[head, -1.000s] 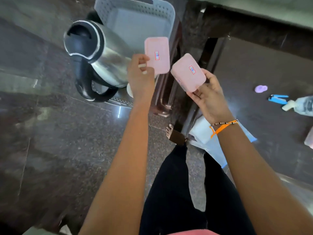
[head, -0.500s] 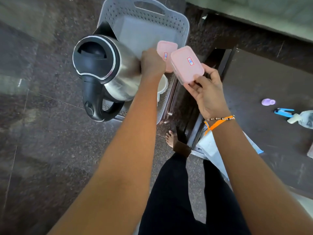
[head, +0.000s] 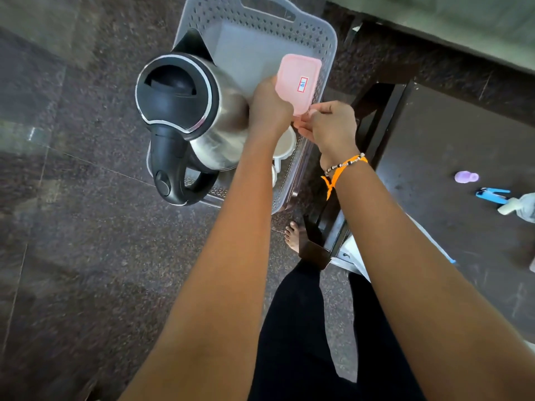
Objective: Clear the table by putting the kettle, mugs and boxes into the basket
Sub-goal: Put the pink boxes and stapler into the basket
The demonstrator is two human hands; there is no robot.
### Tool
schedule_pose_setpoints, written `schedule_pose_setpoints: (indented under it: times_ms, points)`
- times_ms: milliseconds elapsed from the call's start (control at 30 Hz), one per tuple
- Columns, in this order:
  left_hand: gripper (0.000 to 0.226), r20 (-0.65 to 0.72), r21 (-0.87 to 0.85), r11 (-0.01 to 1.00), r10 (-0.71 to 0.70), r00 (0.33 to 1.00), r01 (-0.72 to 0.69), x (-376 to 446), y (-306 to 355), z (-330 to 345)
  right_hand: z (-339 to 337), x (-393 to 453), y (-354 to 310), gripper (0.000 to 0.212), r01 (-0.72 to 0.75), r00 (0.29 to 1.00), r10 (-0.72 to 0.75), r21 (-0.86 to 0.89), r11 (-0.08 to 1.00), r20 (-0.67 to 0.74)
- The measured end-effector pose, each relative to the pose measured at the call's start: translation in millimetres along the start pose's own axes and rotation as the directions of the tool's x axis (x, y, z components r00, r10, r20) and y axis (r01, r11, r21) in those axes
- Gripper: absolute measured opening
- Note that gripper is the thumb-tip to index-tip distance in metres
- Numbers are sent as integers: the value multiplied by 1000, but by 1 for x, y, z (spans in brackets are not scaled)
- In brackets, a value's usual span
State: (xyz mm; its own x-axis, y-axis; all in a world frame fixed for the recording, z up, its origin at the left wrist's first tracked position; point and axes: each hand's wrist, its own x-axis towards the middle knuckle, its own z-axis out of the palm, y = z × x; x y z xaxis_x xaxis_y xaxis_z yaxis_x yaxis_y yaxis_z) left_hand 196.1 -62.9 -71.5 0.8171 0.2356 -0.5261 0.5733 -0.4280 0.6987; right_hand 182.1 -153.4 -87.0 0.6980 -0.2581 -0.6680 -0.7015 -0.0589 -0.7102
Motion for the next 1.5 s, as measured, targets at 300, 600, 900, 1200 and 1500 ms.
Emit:
schedule_pose_setpoints:
  times_ms: [300,600,900,1200,1500]
  points:
    - [46,-165,148,989,30,986,-5,-30,9,13,-35,-8,9,29,-23,996,12,130,991,90]
    - [25,76,-84,995,56,996,-50,-123,16,105,-150,-35,53,24,-65,998,55,278,958,43]
    - [28,344,53,998,-4,939,-15,-184,23,248,-303,-41,133,23,-109,977,153,265,958,-151]
    - [26,522,218,975,-78,849,-44,-231,42,394,-459,-15,214,19,-191,881,312,337,922,-355]
    - [32,596,472,873,-213,774,-124,-221,52,490,-540,32,264,38,-266,722,340,212,940,-602]
